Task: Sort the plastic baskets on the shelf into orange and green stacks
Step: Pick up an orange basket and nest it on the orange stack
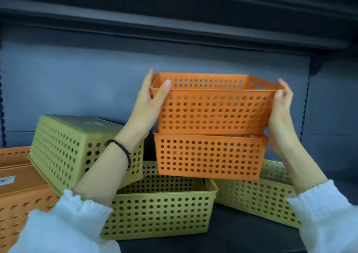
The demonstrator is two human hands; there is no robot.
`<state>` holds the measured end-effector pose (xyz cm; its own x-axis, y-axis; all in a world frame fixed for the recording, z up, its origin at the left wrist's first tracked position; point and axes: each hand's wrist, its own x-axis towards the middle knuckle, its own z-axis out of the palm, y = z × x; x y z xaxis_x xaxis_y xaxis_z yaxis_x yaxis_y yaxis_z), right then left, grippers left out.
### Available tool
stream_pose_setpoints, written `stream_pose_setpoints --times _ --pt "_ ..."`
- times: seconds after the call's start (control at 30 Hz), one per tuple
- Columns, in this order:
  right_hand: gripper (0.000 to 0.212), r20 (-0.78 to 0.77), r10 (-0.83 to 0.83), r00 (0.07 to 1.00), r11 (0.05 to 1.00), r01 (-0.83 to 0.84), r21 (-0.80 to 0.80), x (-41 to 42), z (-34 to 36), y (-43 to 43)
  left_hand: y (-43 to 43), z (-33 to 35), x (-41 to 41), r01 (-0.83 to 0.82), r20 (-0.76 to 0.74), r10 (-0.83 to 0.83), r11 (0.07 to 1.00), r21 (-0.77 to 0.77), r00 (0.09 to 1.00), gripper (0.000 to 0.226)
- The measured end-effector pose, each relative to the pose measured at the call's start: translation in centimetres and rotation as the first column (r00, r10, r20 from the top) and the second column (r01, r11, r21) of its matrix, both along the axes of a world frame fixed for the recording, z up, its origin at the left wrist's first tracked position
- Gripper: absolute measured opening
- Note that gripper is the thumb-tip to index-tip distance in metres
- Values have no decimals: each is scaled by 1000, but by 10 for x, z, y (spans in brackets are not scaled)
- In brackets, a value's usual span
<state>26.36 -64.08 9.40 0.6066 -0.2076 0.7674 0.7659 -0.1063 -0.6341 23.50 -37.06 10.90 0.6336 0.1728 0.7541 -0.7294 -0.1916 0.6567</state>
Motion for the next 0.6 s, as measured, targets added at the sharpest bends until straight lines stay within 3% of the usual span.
stream_pose_setpoints --times 0.07,0.27,0.37,0.47,0.6 --pt "44 -55 -92 994 990 86 -111 7 -8 -13 -4 -3 12 -47 -45 47 999 -6 998 66" --pt "50 -155 -183 971 955 138 -262 21 -40 -24 -2 -26 32 -79 -239 84 996 33 967 58" --pt "55 -168 -204 964 953 157 -261 30 -65 -23 3 -42 32 -137 -312 150 988 63 938 55" --pt "59 -174 -195 965 963 155 -219 35 -85 -21 -1 -63 26 -94 -368 94 995 18 925 52" --pt "44 -232 -160 960 972 113 -204 35 -91 -16 -8 -69 21 -49 -366 28 998 -48 930 65"
